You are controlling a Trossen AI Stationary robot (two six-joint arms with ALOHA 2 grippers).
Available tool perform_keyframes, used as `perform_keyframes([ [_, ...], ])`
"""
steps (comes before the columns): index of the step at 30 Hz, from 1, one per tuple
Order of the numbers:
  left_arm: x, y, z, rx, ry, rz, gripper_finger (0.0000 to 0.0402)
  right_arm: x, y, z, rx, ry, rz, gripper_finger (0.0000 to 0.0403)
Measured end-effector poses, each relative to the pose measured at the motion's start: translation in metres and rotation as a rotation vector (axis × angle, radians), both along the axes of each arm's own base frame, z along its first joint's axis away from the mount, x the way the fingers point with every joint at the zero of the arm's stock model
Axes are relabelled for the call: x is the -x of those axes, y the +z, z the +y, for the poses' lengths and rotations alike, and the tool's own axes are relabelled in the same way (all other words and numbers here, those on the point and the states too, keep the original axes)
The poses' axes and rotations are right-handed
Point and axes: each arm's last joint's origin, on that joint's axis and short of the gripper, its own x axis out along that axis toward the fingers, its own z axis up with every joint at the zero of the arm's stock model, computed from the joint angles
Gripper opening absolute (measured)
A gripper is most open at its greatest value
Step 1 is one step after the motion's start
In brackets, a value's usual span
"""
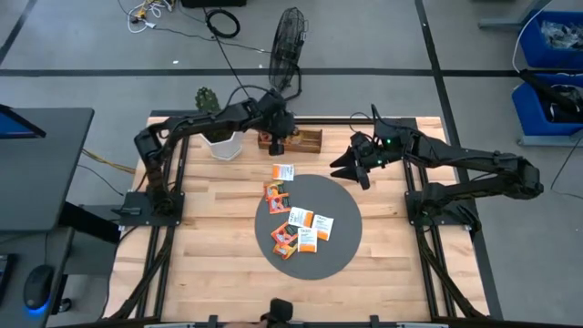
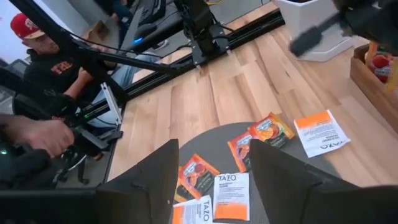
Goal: Pick & Place Tea
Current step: Put the yellow tea bag into the middle section of the wooden organizer
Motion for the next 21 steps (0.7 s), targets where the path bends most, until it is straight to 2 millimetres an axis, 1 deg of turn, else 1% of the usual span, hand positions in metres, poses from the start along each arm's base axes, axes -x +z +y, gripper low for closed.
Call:
perform_keyframes([
  [5,-0.005,-0.019,0.005,-0.063,0.052,0.086,0.0001,-0.001,0.0,0.004,0.011,-0.01,0.005,0.0201],
  [15,-0.01,-0.03,0.012,-0.095,0.043,0.082,0.0001,-0.003,0.0,0.008,0.019,-0.029,0.011,0.0201],
  [19,-0.01,-0.044,0.015,-0.072,0.047,0.123,0.0001,-0.003,-0.001,0.008,0.014,-0.031,0.013,0.0201],
  [21,-0.01,-0.046,0.015,-0.083,0.058,0.137,0.0001,-0.003,-0.001,0.008,0.007,-0.032,0.017,0.0201],
])
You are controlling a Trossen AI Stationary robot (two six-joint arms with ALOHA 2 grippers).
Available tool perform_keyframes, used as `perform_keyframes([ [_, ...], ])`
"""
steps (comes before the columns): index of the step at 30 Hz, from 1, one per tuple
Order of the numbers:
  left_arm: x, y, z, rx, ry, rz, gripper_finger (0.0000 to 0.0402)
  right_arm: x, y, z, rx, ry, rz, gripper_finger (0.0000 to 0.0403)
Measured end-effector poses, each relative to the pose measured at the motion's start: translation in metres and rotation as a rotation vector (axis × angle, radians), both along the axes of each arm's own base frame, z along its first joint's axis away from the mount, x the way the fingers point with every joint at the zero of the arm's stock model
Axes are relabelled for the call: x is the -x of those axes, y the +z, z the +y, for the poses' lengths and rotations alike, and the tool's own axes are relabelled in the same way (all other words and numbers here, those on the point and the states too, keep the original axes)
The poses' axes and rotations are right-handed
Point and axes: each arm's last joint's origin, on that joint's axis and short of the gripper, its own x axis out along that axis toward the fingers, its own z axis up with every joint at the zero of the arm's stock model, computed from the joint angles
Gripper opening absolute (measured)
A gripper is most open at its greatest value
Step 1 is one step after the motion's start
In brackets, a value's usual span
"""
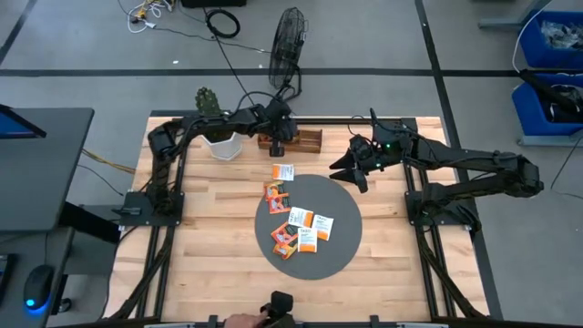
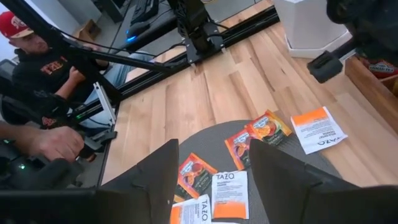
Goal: Pick & Place Tea
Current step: Put the yellow tea bag into the middle section of the wooden organizer, then put the white tea bag into the right section of the wooden organizer
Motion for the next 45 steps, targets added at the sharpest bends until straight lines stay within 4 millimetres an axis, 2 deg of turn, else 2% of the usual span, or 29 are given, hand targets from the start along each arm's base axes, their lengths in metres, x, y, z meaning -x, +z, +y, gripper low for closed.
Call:
perform_keyframes([
  [7,-0.006,0.004,0.0,-0.093,0.051,-0.021,0.0018,0.0,0.0,0.0,-0.004,0.0,0.004,0.0201],
  [23,-0.005,0.004,0.002,-0.106,0.065,-0.014,0.0172,0.0,0.0,0.001,-0.004,0.001,0.004,0.0201],
  [27,-0.006,0.007,0.002,-0.222,0.162,0.024,0.019,0.0,0.0,0.001,-0.004,0.001,0.005,0.0201],
  [30,-0.01,0.02,-0.004,-0.312,0.229,0.074,0.0192,0.0,-0.001,0.001,0.005,0.006,0.011,0.0201],
  [34,-0.017,0.06,-0.031,-0.302,0.228,0.056,0.0185,0.001,-0.003,0.001,0.014,0.012,0.028,0.0201],
  [37,-0.021,0.091,-0.06,-0.21,0.264,-0.034,0.0179,0.001,-0.004,0.001,0.031,0.021,0.035,0.0201],
  [41,-0.019,0.133,-0.101,-0.037,0.336,-0.243,0.0177,0.002,-0.006,0.001,0.073,0.043,0.049,0.0201],
  [45,-0.017,0.147,-0.142,0.077,0.358,-0.329,0.0177,0.004,-0.009,0.002,0.125,0.077,0.081,0.0201],
])
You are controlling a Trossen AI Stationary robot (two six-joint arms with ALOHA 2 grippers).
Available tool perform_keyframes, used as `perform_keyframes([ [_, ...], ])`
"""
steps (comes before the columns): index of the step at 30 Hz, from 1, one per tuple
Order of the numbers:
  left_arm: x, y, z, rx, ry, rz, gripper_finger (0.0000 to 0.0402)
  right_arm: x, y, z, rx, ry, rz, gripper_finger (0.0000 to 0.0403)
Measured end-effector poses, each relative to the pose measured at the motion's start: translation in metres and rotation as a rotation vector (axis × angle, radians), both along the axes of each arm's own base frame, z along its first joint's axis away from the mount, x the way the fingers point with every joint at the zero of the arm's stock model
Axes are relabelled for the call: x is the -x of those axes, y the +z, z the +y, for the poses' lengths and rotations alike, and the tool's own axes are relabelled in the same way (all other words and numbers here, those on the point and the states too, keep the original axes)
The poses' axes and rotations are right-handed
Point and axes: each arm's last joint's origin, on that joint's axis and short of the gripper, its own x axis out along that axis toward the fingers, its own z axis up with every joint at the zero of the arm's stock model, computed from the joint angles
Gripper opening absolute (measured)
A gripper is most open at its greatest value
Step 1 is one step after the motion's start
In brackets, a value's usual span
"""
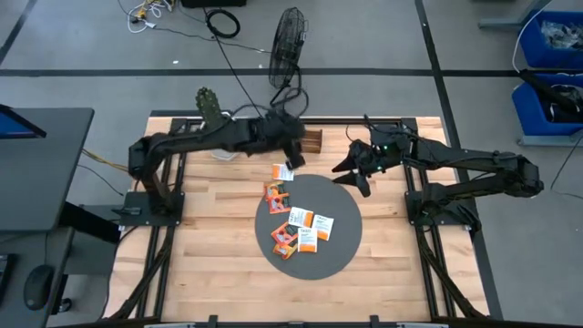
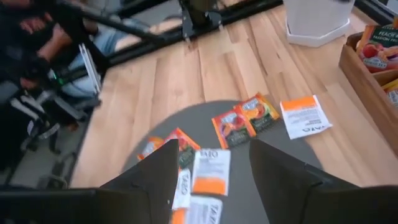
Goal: Pick & Place Tea
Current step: Put the white tea bag into the right section of the wooden organizer
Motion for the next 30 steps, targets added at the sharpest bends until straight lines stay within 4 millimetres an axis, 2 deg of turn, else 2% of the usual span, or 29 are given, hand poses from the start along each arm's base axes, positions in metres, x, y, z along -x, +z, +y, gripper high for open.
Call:
perform_keyframes([
  [4,0.003,0.002,-0.036,0.078,0.01,-0.014,0.0177,0.002,-0.005,0.003,0.053,0.052,0.043,0.0201],
  [9,0.007,-0.004,-0.07,0.145,0.079,-0.004,0.0177,0.003,-0.016,0.013,0.075,0.113,0.118,0.0201],
  [11,0.008,-0.004,-0.081,0.148,0.116,-0.026,0.0177,0.0,-0.028,0.019,0.076,0.108,0.135,0.0201],
  [14,0.009,-0.004,-0.094,0.138,0.154,-0.058,0.0177,0.0,-0.057,0.028,0.059,0.061,0.179,0.0201],
  [17,0.01,-0.004,-0.101,0.151,0.175,-0.082,0.0177,0.0,-0.083,0.035,0.051,-0.036,0.18,0.0201],
  [20,0.01,-0.004,-0.104,0.167,0.185,-0.096,0.0177,-0.001,-0.098,0.041,0.045,-0.088,0.146,0.0201],
  [30,0.01,-0.004,-0.105,0.175,0.188,-0.106,0.0177,-0.02,-0.134,0.078,0.128,-0.032,0.217,0.0201],
])
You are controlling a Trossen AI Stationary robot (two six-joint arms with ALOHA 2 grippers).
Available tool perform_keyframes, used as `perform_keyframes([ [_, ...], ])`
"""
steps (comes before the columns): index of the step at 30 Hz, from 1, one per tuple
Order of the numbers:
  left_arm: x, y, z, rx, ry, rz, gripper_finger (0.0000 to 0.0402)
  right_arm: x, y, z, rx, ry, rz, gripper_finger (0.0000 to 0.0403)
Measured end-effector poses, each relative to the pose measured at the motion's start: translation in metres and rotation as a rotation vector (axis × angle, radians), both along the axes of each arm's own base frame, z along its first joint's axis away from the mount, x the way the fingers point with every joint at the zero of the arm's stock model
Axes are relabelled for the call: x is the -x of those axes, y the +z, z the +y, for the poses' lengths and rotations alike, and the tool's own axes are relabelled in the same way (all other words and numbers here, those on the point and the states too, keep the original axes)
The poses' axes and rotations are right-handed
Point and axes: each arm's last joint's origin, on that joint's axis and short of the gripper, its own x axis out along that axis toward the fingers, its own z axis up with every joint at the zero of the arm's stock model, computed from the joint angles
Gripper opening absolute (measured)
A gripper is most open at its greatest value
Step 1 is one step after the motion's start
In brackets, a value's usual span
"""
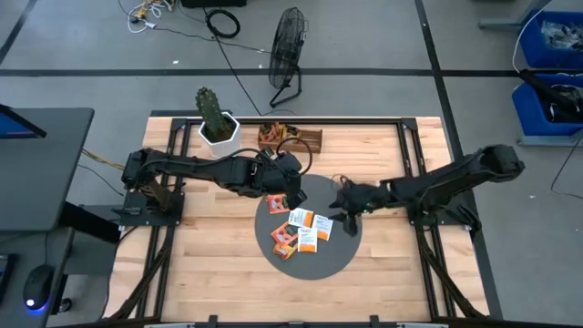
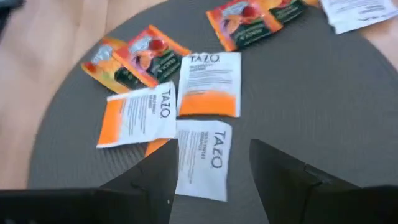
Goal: Pick & Place Tea
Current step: Put the white tea bag into the right section of the wooden organizer
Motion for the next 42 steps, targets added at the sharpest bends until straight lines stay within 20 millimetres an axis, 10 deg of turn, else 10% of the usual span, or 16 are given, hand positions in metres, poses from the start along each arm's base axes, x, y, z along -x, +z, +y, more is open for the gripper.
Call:
perform_keyframes([
  [21,0.0,-0.001,0.001,-0.005,-0.003,0.012,0.0177,-0.017,-0.057,0.015,-0.011,-0.006,0.154,0.0177],
  [30,0.001,-0.001,0.001,-0.005,-0.002,0.015,0.0177,-0.015,-0.055,0.014,-0.019,-0.003,0.16,0.0016],
  [42,0.001,-0.001,0.001,-0.018,-0.018,0.028,0.0177,-0.001,-0.023,0.011,0.008,0.013,0.112,0.0002],
])
